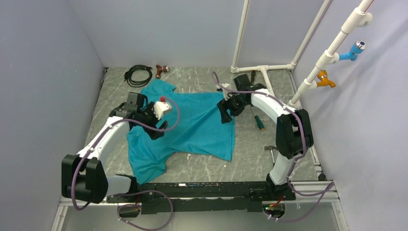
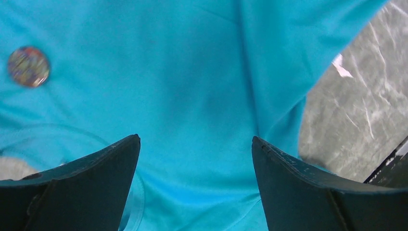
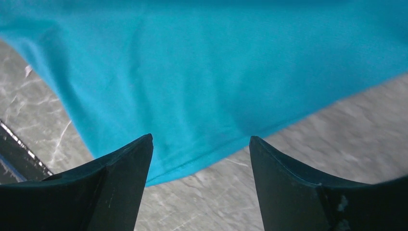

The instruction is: Remove the brooch from the garment

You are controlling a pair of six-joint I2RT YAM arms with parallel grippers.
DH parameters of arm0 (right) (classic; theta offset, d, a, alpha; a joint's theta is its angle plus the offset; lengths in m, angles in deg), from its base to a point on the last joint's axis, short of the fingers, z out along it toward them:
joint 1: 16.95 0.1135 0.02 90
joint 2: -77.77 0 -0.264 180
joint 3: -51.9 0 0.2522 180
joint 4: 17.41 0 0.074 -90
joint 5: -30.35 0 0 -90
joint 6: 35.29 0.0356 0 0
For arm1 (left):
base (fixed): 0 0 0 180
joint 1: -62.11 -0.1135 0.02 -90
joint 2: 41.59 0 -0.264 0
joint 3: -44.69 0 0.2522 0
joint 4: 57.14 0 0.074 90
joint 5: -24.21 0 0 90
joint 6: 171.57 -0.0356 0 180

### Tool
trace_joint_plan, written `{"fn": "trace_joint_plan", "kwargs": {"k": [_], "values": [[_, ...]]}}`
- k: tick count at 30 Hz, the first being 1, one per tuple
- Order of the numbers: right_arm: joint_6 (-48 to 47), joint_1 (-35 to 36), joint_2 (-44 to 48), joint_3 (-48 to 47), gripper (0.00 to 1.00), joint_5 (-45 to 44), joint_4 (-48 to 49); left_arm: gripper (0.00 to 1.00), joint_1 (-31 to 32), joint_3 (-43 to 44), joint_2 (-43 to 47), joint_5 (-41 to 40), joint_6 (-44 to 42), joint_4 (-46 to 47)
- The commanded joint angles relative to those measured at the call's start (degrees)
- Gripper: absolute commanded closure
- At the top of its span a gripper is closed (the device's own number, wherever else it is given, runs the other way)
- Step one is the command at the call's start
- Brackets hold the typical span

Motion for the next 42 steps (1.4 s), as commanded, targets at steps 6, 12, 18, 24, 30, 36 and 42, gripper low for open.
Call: {"fn": "trace_joint_plan", "kwargs": {"k": [6,12,18,24,30,36,42], "values": [[-9.2,12.3,7.6,11.3,0.27,-2.8,0.4,0.03,0.6,-8.6,8.2,0.0,-9.9,1.0],[-11.0,21.7,9.1,16.3,0.3,-7.2,3.5,0.01,-13.6,-6.4,8.5,1.8,-12.6,-7.0],[-10.0,26.0,5.7,16.5,0.36,-8.7,5.2,0.01,-20.9,-10.0,10.7,-2.0,-19.1,-9.3],[-11.4,26.2,1.7,16.0,0.45,-11.8,4.8,0.03,-22.5,-15.3,10.4,-6.9,-21.1,-3.4],[-14.4,26.2,0.2,17.1,0.64,-12.8,1.2,0.15,-22.5,-15.5,3.9,-13.5,-20.8,3.1],[-18.2,26.2,0.3,17.5,0.82,-10.9,-5.9,0.48,-22.5,-16.3,2.3,-14.4,-25.6,-1.6],[-21.2,26.2,1.0,17.2,0.84,-7.7,-13.6,0.78,-22.5,-18.6,5.7,-12.3,-30.3,-9.9]]}}
